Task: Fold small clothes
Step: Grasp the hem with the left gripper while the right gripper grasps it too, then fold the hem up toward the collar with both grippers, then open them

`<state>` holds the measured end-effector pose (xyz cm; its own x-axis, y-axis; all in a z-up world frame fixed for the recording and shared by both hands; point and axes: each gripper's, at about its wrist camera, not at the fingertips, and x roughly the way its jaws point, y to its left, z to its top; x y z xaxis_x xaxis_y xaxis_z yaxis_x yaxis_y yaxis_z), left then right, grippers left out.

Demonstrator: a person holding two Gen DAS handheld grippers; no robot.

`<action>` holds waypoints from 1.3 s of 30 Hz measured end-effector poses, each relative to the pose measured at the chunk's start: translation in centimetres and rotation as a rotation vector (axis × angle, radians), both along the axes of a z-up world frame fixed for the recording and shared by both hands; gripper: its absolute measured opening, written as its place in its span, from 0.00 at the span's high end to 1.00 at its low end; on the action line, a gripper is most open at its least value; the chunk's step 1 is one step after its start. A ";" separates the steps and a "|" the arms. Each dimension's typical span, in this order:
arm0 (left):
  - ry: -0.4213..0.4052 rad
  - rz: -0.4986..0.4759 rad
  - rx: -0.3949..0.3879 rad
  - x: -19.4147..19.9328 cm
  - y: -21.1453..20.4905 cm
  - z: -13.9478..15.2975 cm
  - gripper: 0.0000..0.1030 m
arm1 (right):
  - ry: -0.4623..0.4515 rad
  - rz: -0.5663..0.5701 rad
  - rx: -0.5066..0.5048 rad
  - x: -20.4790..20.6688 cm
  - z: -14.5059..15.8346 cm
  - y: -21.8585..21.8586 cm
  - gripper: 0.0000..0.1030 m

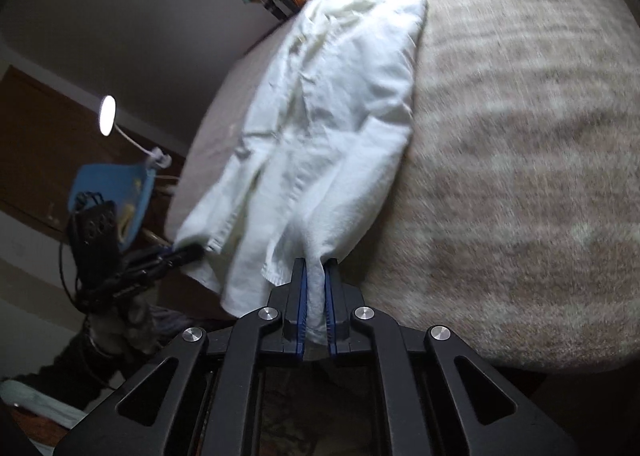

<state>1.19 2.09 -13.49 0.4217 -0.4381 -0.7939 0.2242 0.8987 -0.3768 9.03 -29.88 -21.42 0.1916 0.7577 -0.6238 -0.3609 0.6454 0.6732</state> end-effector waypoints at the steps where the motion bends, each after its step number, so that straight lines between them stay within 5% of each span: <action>1: -0.006 -0.001 -0.007 0.3 0.0 0.4 0.96 | -0.004 -0.005 0.015 0.1 0.4 0.0 0.94; 9: -0.064 -0.004 -0.034 3.9 -0.1 3.7 0.96 | -0.036 -0.072 0.107 3.0 3.2 -0.4 0.94; 18: -0.087 -0.003 0.008 11.9 0.2 5.0 0.96 | -0.074 -0.133 0.073 9.5 5.3 1.3 0.95; 26: -0.036 0.021 0.013 18.8 1.3 2.2 0.94 | 0.002 -0.196 0.023 16.4 2.8 2.7 0.95; 32: 0.019 0.048 -0.045 21.2 2.9 0.6 0.77 | 0.108 -0.211 0.051 19.2 0.5 2.5 0.93; 35: -0.026 0.100 -0.056 21.4 4.5 1.5 0.60 | 0.152 -0.212 0.102 19.8 0.6 1.7 0.83; 38: -0.068 0.121 -0.083 20.9 6.1 2.7 0.56 | 0.076 -0.265 0.119 19.7 2.2 -0.1 0.57; 39: -0.077 0.118 -0.083 20.6 6.3 2.8 0.56 | 0.055 -0.273 0.130 19.6 2.6 -0.7 0.57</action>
<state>21.82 8.41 -10.66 0.5321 -0.4448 -0.7205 0.1501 0.8870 -0.4367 28.64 -30.54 -18.84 0.3679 0.7568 -0.5403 -0.1463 0.6209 0.7701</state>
